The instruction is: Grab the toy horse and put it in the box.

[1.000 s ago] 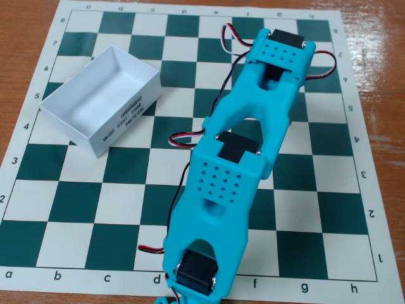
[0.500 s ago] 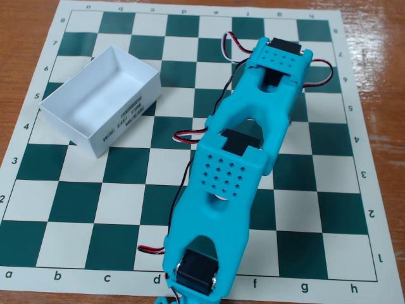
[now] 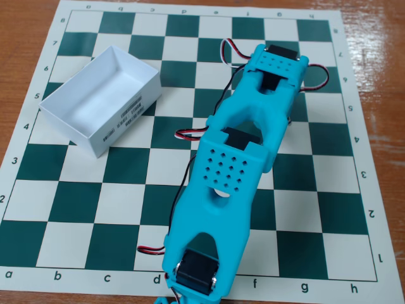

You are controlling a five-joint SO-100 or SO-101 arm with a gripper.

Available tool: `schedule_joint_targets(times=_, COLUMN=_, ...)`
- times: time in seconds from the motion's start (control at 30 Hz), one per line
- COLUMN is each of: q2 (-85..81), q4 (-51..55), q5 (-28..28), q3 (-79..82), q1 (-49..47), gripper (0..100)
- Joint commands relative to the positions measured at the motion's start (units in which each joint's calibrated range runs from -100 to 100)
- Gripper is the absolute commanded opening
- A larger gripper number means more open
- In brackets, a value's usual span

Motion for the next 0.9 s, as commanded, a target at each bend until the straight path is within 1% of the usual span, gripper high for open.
schedule_joint_targets(times=0.0, q2=-0.19, q4=-1.61, q5=-0.02, q3=-2.01, q1=-0.32, gripper=11)
schedule_joint_targets(times=0.07, q2=0.17, q4=-1.69, q5=-0.02, q3=-2.01, q1=-0.17, gripper=5)
schedule_joint_targets(times=0.13, q2=0.52, q4=-1.69, q5=-0.02, q3=-1.92, q1=0.11, gripper=0)
schedule_joint_targets(times=0.33, q2=-1.51, q4=-1.94, q5=1.1, q3=1.09, q1=0.4, gripper=0)
schedule_joint_targets(times=0.47, q2=-6.91, q4=-3.27, q5=1.89, q3=4.91, q1=-0.39, gripper=0)
schedule_joint_targets(times=0.57, q2=-13.73, q4=-3.94, q5=3.45, q3=10.65, q1=-2.39, gripper=0)
schedule_joint_targets(times=0.73, q2=-28.86, q4=-13.07, q5=7.16, q3=26.67, q1=-7.82, gripper=0)
schedule_joint_targets(times=0.87, q2=-40.72, q4=-19.8, q5=12.09, q3=38.41, q1=-13.46, gripper=0)
